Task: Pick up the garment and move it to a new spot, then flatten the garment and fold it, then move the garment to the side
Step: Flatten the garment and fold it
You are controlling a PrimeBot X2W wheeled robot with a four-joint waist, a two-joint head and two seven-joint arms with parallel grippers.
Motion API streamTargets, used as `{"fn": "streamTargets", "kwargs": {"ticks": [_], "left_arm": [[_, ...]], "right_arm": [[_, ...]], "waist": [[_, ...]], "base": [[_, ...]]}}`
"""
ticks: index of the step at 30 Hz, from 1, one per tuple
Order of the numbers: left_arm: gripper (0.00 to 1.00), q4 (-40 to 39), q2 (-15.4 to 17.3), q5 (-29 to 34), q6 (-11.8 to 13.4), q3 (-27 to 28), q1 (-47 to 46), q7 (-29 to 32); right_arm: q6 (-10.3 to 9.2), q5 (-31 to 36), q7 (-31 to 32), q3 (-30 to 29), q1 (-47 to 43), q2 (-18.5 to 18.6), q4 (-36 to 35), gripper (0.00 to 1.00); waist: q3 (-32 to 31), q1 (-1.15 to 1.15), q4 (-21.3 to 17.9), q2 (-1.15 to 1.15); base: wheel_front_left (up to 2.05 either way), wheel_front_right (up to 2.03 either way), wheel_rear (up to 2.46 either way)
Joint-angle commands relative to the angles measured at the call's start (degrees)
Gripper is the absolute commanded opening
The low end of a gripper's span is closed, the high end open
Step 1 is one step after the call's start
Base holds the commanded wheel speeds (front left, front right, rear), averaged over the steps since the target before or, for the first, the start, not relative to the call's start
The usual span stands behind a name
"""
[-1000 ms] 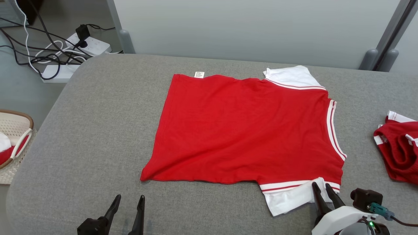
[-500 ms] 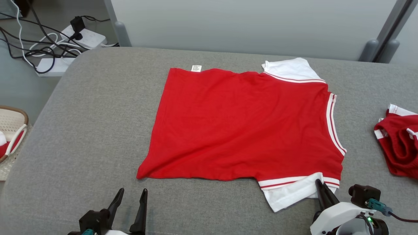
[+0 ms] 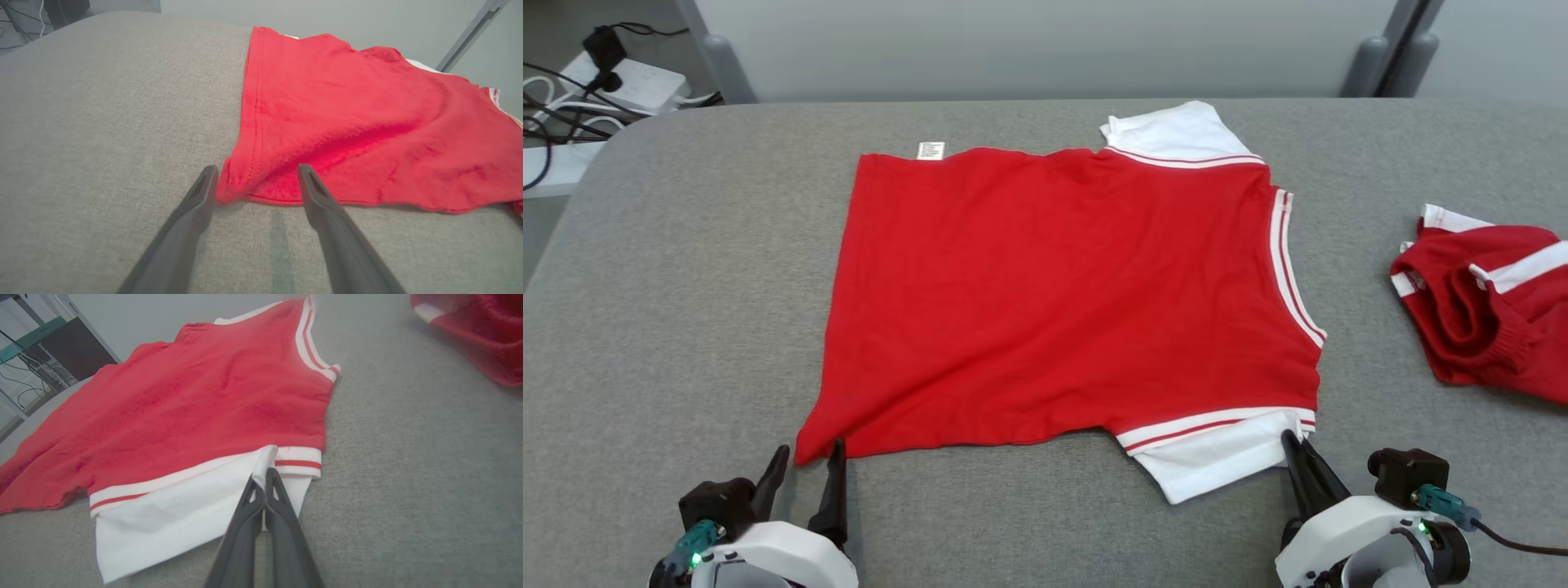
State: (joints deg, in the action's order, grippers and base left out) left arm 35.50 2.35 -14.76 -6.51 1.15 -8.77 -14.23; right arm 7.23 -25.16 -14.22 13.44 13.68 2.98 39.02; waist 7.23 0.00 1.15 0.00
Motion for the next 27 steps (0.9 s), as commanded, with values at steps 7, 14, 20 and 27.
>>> {"fn": "streamTargets", "kwargs": {"ticks": [7, 14, 20, 27], "left_arm": [[1.0, 4.51, 1.4, -0.47, -0.59, 5.31, -4.94, -0.77], [0.93, 6.41, 1.38, -1.17, -0.9, 7.25, -6.1, -0.77], [0.28, 5.57, 1.17, -2.43, -0.96, 5.95, -6.03, -0.77], [0.0, 4.31, 1.74, -4.57, -0.97, 3.39, -5.14, -0.77]], "right_arm": [[0.25, -0.45, -0.78, 1.83, 0.72, 0.39, -3.35, 0.0], [0.25, -1.17, -0.78, 2.26, 0.41, 0.85, -4.68, 0.0], [0.25, -1.44, -0.78, 2.54, 0.47, 1.13, -5.01, 0.0], [0.25, -1.88, -0.78, 2.73, 0.0, 1.5, -4.97, 0.0]], "waist": [[1.33, 0.0, -2.14, 0.0], [1.9, 0.0, -2.71, 0.0], [1.9, 0.0, -2.97, 0.0], [1.19, 0.0, -2.87, 0.0]], "base": [[0.0, 0.0, 0.0], [0.0, 0.0, 0.0], [0.0, 0.0, 0.0], [0.0, 0.0, 0.0]]}}
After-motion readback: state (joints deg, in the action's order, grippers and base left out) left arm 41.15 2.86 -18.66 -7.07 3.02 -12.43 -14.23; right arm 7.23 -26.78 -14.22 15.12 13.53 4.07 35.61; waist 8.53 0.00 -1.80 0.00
